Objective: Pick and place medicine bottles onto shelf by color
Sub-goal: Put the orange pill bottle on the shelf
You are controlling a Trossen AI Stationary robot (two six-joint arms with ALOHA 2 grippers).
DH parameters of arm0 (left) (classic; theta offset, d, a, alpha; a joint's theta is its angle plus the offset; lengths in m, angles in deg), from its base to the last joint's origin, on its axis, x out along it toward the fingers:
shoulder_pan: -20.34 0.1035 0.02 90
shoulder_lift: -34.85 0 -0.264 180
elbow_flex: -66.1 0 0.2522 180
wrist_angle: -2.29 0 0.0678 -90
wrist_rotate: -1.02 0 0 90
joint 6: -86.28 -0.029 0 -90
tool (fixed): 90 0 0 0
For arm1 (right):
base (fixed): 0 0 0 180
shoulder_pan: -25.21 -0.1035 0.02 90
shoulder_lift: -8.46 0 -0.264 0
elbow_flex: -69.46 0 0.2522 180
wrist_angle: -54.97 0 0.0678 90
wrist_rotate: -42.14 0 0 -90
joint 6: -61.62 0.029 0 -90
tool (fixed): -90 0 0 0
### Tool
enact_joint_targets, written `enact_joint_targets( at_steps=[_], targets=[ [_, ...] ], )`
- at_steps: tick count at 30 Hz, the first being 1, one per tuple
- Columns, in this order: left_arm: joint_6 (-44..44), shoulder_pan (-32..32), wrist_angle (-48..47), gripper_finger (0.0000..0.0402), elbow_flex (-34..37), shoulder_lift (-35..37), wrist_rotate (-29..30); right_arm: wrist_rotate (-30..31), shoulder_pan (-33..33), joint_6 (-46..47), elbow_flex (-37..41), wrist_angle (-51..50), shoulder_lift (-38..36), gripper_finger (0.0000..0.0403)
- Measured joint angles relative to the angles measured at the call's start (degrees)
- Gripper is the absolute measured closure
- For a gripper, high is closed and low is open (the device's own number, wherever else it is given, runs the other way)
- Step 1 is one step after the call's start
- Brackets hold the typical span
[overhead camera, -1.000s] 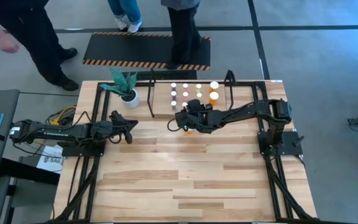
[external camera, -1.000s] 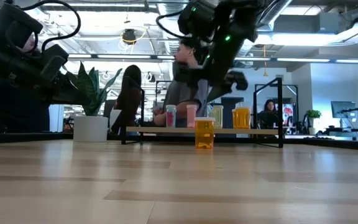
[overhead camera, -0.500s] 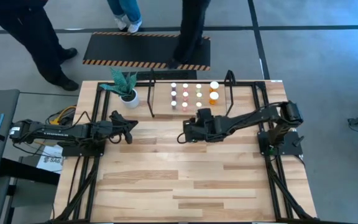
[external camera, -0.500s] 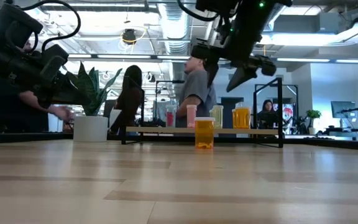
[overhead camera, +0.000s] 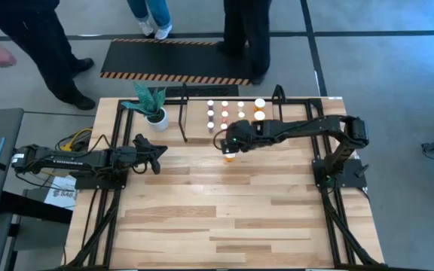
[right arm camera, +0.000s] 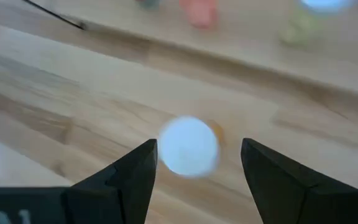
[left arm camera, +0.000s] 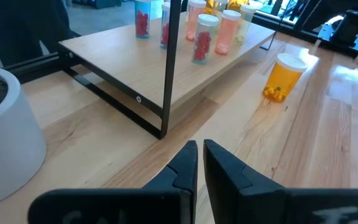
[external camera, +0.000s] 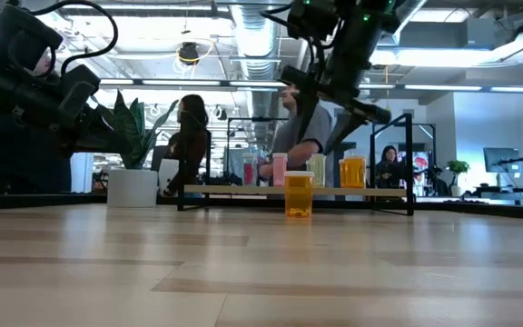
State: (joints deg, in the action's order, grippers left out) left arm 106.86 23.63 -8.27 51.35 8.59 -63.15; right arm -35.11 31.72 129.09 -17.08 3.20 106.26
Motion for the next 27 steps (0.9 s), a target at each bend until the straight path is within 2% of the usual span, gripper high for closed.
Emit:
enact_joint_targets(
  at_steps=[2,6,15,27],
  targets=[
    [0.0,0.0,0.0,0.0388,0.0,0.0,0.0,-3.0,1.0,-2.3,0.0,2.4,0.5,0.0147],
    [0.0,0.0,0.0,0.0388,0.0,0.0,0.0,-3.0,0.7,-4.3,0.1,3.0,1.2,0.0136],
    [0.0,0.0,0.0,0.0388,0.0,0.0,0.0,-2.2,0.4,-2.7,0.0,2.4,1.8,0.0012],
    [0.0,0.0,0.0,0.0388,0.0,0.0,0.0,-2.2,-1.3,-4.6,-2.2,4.7,9.3,0.0010]
  ],
)
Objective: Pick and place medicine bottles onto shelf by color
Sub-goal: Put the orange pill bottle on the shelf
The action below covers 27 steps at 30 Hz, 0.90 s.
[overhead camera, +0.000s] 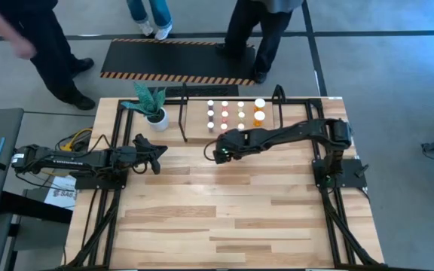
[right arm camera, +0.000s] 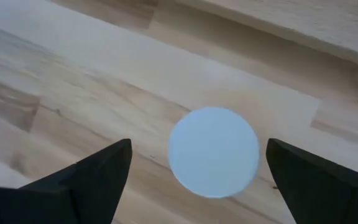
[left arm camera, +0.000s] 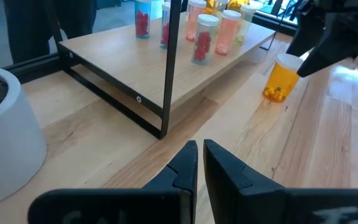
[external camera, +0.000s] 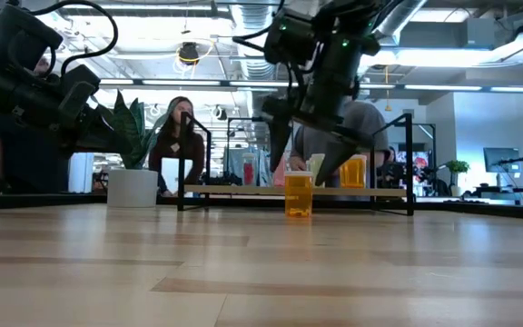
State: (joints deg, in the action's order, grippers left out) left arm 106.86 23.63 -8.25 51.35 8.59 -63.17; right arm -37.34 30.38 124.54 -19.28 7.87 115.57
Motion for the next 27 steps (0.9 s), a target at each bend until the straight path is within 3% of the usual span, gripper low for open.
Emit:
enact_joint_targets(
  at_steps=[11,22,27],
  targets=[
    [0.0,0.0,0.0,0.0388,0.0,0.0,0.1,-1.0,1.0,-0.4,-4.2,-1.7,6.1,0.0027],
    [0.0,0.0,0.0,0.0388,0.0,0.0,0.1,-1.3,1.3,-0.4,-6.0,-3.2,7.5,0.0125],
    [0.0,0.0,0.0,0.0388,0.0,0.0,0.1,-1.3,1.3,-0.4,-6.0,-3.3,7.5,0.0150]
  ],
)
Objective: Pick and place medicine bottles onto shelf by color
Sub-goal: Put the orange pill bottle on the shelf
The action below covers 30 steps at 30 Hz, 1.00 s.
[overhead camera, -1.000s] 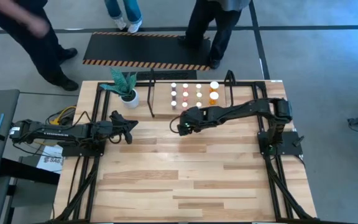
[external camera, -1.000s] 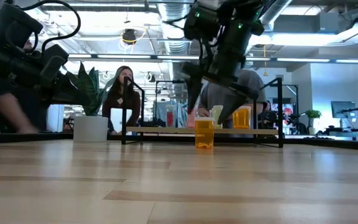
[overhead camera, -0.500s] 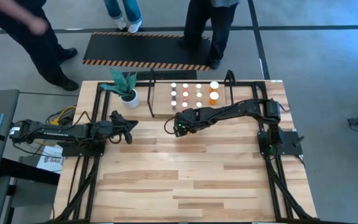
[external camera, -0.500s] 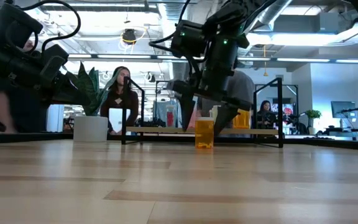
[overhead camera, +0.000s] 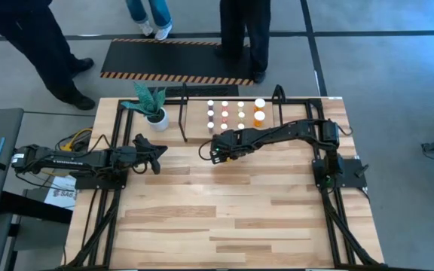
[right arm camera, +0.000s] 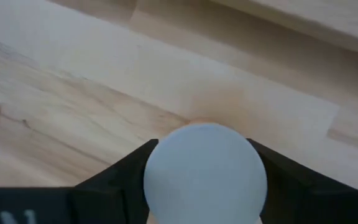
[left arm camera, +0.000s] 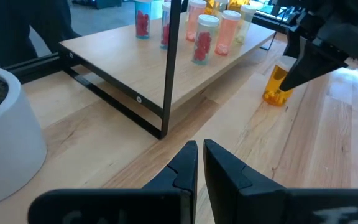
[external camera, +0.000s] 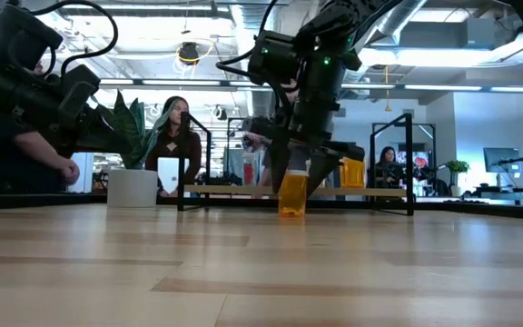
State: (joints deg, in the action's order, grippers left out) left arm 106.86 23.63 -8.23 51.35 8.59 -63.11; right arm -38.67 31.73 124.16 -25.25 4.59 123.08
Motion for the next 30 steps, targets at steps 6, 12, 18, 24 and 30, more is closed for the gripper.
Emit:
enact_joint_targets(
  at_steps=[6,12,18,24,30],
  targets=[
    [0.0,0.0,0.0,0.0388,0.0,0.0,0.0,0.0,0.0,1.5,0.0,-1.3,0.0,0.0182],
    [0.0,0.0,0.0,0.0388,0.0,0.0,0.0,0.0,0.0,1.8,0.0,-4.3,-1.4,0.0197],
    [0.0,0.0,0.0,0.0388,0.0,0.0,0.0,1.2,0.4,2.6,0.0,-9.8,-5.1,0.0176],
    [0.0,0.0,0.0,0.0388,0.0,0.0,0.0,3.8,0.9,6.3,0.0,-17.8,-8.5,0.0200],
    [0.0,0.0,0.0,0.0388,0.0,0.0,0.0,6.6,1.7,7.6,0.0,-23.2,-11.8,0.0192]
  ],
)
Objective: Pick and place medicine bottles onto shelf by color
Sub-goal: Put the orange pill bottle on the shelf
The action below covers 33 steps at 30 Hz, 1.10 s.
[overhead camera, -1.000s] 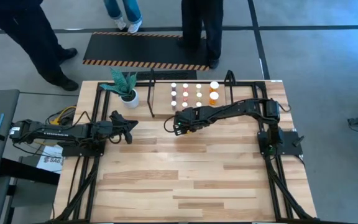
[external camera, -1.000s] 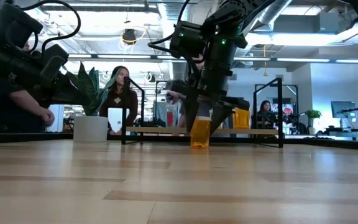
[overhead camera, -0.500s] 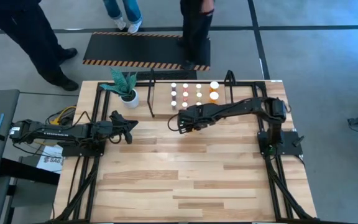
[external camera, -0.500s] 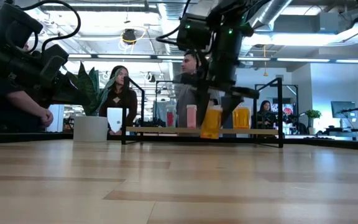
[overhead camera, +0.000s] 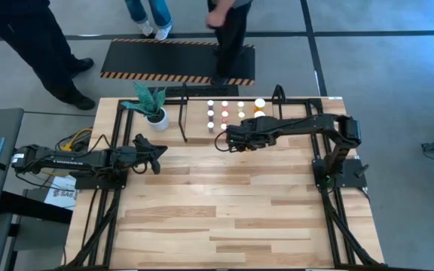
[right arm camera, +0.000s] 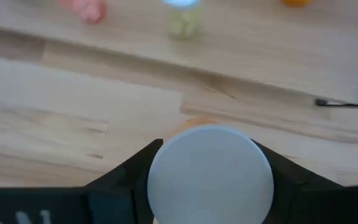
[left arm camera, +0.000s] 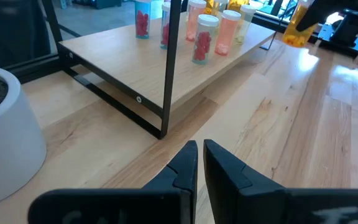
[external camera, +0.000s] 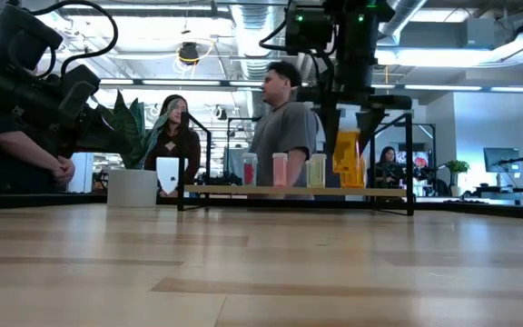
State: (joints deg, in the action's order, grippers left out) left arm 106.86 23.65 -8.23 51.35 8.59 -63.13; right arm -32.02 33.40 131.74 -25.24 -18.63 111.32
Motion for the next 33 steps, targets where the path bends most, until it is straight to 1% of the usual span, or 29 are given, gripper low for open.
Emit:
enact_joint_targets(
  at_steps=[3,6,8,13,16,19,22,26,30,33],
  targets=[
    [0.0,0.0,0.0,0.0388,0.0,0.0,0.0,0.5,0.6,1.0,0.0,-1.6,-1.1,0.0182],
    [0.0,0.0,0.0,0.0388,0.0,0.0,0.0,0.7,1.0,2.5,0.9,-2.3,-1.9,0.0191],
    [0.0,0.0,0.0,0.0388,0.0,0.0,0.0,0.8,1.0,3.6,2.7,-1.2,-2.5,0.0203],
    [0.0,0.0,0.0,0.0388,0.0,0.0,0.0,1.4,1.3,7.6,7.3,2.8,-5.1,0.0204],
    [0.0,0.0,0.0,0.0388,0.0,0.0,0.0,3.9,1.3,10.6,9.2,3.7,-6.2,0.0201],
    [0.0,0.0,0.0,0.0388,0.0,0.0,0.0,7.0,1.4,12.8,10.8,4.9,-7.5,0.0185],
    [0.0,0.0,0.0,0.0388,0.0,0.0,0.0,8.1,1.7,13.4,11.9,5.7,-7.8,0.0185],
    [0.0,0.0,0.0,0.0388,0.0,0.0,0.0,8.8,2.7,13.9,11.8,6.1,-7.0,0.0205],
    [0.0,0.0,0.0,0.0388,0.0,0.0,0.0,8.8,4.5,13.7,11.8,6.6,-6.9,0.0205],
    [0.0,0.0,0.0,0.0388,0.0,0.0,0.0,8.7,5.8,13.6,11.9,6.7,-6.5,0.0187]
  ],
)
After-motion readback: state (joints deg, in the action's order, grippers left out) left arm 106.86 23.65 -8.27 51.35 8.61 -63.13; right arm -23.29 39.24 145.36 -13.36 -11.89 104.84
